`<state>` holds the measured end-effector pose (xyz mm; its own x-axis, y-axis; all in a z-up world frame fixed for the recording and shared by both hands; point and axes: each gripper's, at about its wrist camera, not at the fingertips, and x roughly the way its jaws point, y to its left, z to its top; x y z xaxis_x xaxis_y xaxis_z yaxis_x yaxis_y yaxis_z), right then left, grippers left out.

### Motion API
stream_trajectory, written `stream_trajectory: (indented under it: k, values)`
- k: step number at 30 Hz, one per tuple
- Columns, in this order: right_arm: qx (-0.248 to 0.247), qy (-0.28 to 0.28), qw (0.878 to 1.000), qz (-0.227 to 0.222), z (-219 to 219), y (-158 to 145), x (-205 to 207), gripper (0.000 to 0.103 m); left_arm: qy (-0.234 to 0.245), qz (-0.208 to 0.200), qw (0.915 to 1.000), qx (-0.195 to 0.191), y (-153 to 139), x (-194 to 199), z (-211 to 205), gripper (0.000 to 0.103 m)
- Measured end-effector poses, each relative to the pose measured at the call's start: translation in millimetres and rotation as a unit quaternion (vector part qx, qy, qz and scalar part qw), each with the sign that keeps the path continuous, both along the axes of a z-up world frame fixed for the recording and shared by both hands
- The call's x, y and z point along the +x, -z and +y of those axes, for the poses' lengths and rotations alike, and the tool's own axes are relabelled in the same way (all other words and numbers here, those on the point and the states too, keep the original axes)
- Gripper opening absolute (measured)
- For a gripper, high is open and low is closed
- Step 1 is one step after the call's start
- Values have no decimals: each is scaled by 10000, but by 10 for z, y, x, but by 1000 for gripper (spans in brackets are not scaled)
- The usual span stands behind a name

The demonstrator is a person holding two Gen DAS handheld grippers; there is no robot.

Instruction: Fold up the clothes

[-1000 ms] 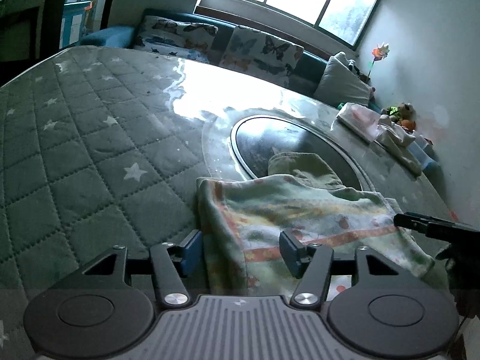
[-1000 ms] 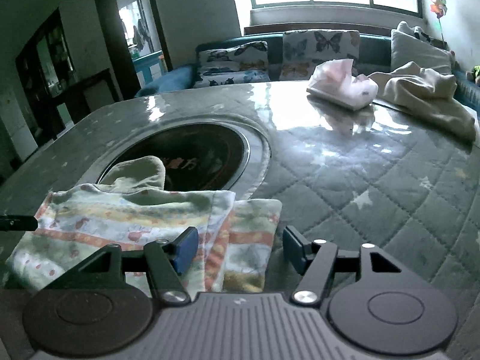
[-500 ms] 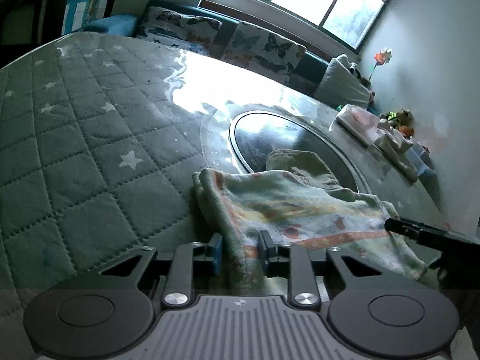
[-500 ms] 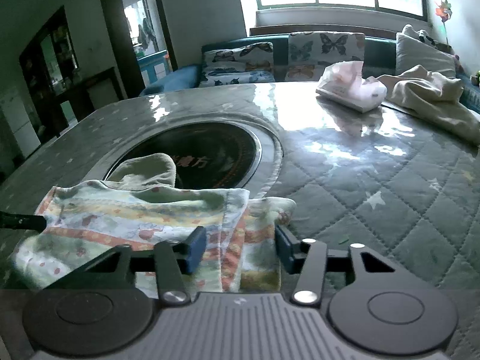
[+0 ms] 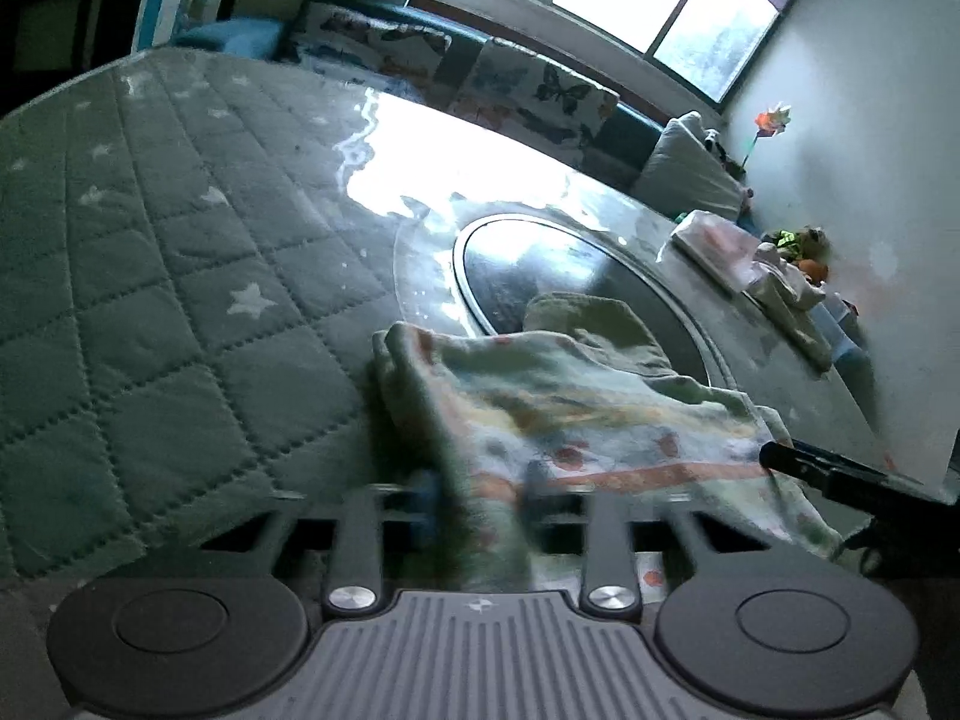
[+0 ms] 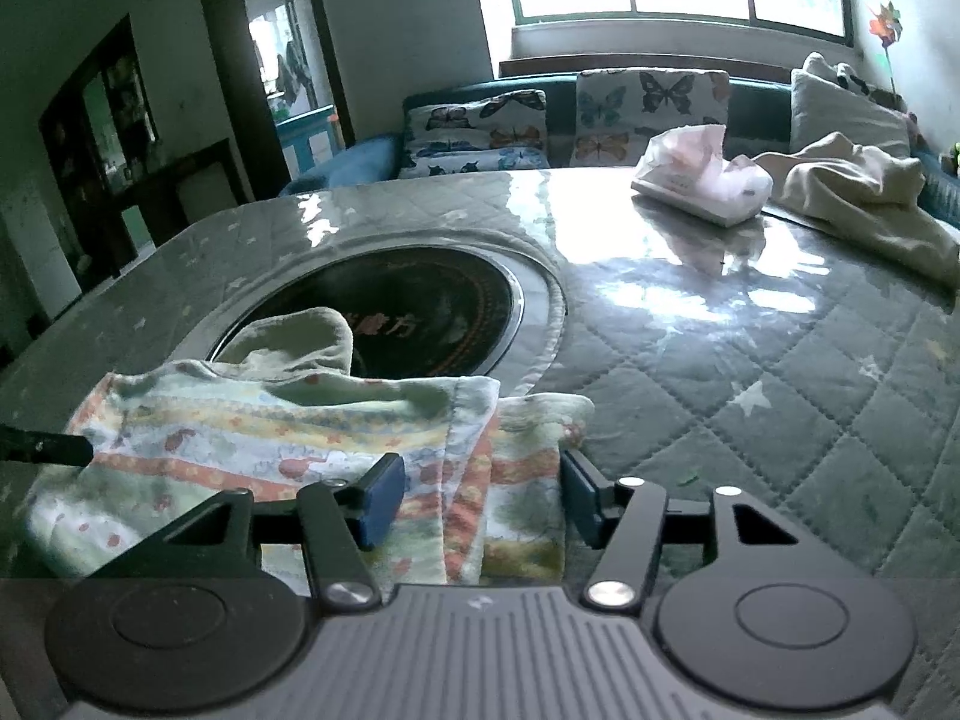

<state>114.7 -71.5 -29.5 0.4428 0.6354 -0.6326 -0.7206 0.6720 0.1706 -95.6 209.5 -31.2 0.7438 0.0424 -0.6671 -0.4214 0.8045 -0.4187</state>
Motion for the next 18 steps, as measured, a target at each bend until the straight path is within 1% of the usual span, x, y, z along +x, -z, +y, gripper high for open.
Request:
stream_trajectory:
  k: [1,2,4,8,9,12,13,14,16,18]
  values:
    - [11,-19,10000,20,-1,-2,-2,39,-14,-10,10000,-73,-2,-5,11,17]
    - [33,-28,10000,54,-7,-4,-2,37,-21,-21,9999,-105,-7,-10,15,16]
    - [65,-42,9999,100,-13,-6,-2,34,-12,-43,10000,3,-31,-17,-11,16]
    - [54,-49,10000,51,-1,2,-18,35,-22,-52,10000,63,-21,-14,-31,18]
    - [52,-51,10000,39,2,4,-22,36,-27,-52,10000,70,-15,-13,-34,21]
    - [39,-56,10000,7,13,9,-35,37,-39,-52,9999,90,1,-8,-44,20]
    - [27,-58,10000,2,19,7,-42,34,-35,-55,9999,94,5,-8,-46,18]
    - [15,-59,10000,-2,25,6,-49,25,-16,-62,9999,91,4,-10,-44,17]
    - [18,-37,10000,-17,29,-3,-62,15,32,-92,9999,123,-22,-11,-48,15]
    - [49,-11,10000,-26,19,-15,-78,13,74,-132,9997,185,-62,-7,-56,14]
